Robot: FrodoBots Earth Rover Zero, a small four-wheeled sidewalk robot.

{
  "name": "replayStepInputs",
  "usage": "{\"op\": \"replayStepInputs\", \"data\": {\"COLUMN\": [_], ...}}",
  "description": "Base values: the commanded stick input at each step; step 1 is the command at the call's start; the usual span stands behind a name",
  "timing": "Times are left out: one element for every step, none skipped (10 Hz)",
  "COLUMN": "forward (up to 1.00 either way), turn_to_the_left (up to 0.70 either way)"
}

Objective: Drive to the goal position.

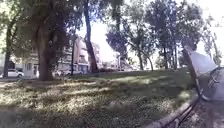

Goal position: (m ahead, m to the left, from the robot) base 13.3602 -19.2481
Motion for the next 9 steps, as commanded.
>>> {"op": "replayStepInputs", "data": {"forward": [0.0, 0.0, 0.0, 0.0, -0.7, -0.7, -0.7, -0.7, -0.7], "turn_to_the_left": [0.0, 0.0, 0.0, 0.0, 0.0, 0.0, 0.0, 0.0, 0.0]}}
